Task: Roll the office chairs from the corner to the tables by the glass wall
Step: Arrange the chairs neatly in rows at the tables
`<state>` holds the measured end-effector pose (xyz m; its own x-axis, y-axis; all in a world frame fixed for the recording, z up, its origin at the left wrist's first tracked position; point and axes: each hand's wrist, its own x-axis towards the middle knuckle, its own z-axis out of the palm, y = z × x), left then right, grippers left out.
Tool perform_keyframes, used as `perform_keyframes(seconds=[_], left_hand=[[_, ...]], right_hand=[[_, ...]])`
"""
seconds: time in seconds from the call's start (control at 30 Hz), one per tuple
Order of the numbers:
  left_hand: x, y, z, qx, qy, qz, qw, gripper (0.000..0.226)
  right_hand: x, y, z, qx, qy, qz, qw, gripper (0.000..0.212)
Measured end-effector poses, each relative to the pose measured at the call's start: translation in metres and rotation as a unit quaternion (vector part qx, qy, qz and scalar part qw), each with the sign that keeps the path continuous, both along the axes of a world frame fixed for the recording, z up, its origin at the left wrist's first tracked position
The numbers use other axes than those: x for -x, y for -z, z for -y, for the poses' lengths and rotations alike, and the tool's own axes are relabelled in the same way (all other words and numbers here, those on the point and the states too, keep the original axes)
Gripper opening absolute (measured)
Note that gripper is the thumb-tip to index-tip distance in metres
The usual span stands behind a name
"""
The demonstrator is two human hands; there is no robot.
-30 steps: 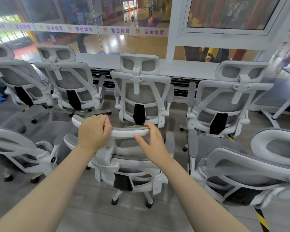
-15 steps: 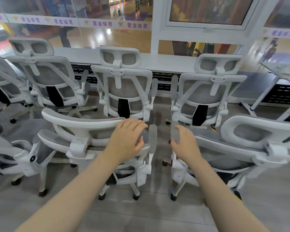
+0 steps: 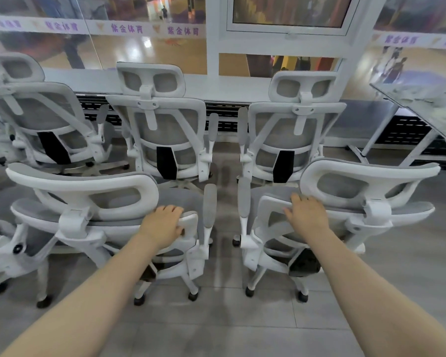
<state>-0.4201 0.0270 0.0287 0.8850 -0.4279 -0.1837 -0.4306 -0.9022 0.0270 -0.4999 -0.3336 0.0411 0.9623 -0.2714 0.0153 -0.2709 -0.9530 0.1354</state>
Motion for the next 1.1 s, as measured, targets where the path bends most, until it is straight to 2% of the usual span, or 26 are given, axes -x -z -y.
perform_keyframes(seconds=[0.13,0.37,0.73,1.1], left_hand=[[0.003,0.004,0.002,-0.012,0.009,0.058,0.998,0.041],[0.004,0.007,0.003,0.005,0.009,0.077,0.997,0.038],[0.003,0.011,0.001,0.023,0.011,0.081,0.996,0.039],[0.005,0.01,-0.004,0.019,0.009,0.071,0.997,0.038]], right_hand=[[0.0,0.004,0.002,0.001,-0.008,-0.007,1.0,0.036],[0.017,0.012,-0.002,-0.012,-0.011,0.015,1.0,0.036],[0.045,0.02,-0.014,-0.072,-0.011,0.065,0.995,0.034],[0.055,0.015,-0.008,-0.093,-0.011,0.064,0.994,0.035]])
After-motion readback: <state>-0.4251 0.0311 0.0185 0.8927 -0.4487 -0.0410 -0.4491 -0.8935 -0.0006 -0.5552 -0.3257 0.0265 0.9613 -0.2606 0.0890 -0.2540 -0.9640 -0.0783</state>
